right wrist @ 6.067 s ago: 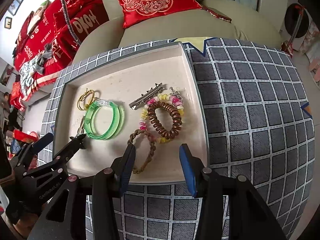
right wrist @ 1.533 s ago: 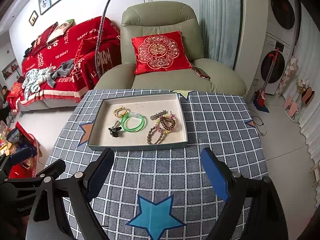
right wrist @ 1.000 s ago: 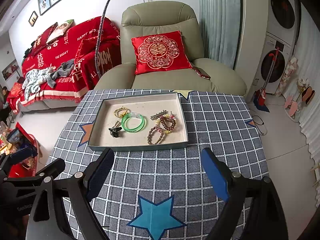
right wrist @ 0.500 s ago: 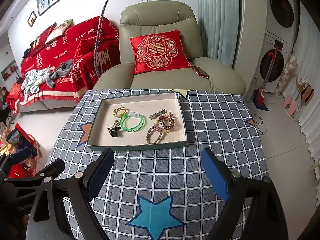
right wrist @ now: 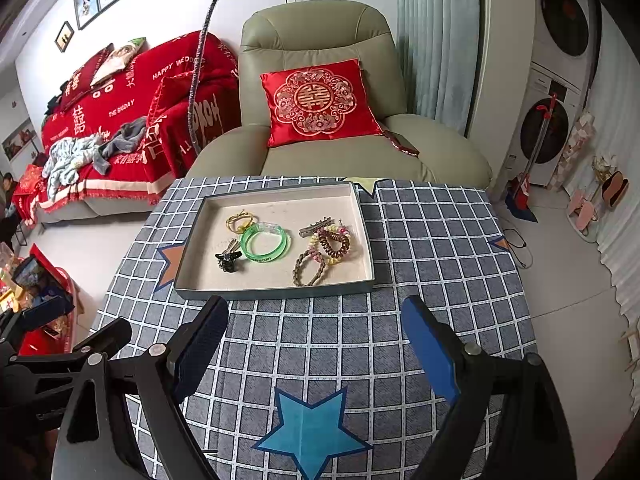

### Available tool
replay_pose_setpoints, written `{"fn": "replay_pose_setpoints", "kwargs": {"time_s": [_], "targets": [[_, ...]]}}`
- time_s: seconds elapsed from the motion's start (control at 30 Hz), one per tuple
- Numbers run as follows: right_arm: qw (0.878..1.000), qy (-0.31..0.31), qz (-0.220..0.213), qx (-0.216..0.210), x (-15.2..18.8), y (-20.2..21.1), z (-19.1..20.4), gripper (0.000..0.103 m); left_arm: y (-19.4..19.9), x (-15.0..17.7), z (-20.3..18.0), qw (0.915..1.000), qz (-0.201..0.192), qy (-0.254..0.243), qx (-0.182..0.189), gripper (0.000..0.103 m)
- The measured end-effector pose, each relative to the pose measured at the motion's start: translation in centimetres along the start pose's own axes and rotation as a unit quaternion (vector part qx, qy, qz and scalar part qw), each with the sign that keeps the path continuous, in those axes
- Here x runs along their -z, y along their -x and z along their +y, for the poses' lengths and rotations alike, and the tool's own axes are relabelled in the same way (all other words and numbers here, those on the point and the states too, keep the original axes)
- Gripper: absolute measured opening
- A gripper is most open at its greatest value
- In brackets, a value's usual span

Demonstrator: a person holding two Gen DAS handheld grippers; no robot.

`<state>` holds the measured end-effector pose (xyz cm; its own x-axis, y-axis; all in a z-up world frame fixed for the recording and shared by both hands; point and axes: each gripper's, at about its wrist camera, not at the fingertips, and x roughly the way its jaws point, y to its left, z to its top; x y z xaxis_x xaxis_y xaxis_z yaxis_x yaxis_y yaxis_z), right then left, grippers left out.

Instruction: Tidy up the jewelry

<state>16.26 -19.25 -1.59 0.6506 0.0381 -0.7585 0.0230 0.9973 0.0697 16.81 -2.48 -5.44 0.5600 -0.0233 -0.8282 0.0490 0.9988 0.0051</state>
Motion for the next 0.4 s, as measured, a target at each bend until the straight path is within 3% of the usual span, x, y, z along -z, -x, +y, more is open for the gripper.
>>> {"fn": "replay_pose_setpoints", "kwargs": {"time_s": [0.4], "targets": [[1.0, -0.003, 0.001, 0.001, 0.24, 0.07, -0.09, 0.09, 0.05, 0.02, -0.19, 1.0, 0.0, -0.006, 0.0, 0.103]]}}
